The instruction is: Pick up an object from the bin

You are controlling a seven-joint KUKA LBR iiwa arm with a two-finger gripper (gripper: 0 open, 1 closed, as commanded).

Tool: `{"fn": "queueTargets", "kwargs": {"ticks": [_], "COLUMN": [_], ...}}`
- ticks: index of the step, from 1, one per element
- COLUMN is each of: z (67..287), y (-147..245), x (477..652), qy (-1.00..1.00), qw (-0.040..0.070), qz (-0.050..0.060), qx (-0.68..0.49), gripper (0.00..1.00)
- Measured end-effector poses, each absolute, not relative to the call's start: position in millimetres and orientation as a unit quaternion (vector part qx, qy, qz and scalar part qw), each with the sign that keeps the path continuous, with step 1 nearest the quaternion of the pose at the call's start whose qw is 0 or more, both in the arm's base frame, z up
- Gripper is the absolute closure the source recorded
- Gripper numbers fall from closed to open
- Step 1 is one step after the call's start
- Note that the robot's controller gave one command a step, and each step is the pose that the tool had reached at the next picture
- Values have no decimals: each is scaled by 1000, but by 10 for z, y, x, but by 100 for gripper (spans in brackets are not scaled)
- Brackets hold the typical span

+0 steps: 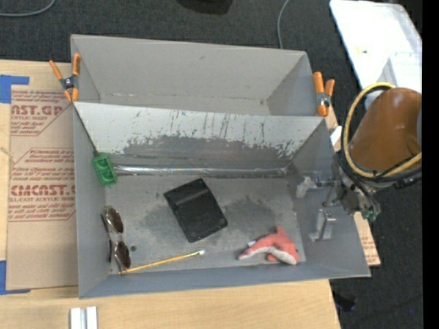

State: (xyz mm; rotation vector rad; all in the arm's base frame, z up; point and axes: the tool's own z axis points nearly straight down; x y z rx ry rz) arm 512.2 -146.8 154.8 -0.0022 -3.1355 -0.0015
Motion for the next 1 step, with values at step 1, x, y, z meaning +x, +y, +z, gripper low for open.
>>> {"fn": "queueTargets", "kwargs": {"ticks": [1], "z": [1590], "y": [-1462], "x": [5141], "qy": [-1000], "qw": [-1], "qz": [0], "qx": [0], "gripper": [0]}}
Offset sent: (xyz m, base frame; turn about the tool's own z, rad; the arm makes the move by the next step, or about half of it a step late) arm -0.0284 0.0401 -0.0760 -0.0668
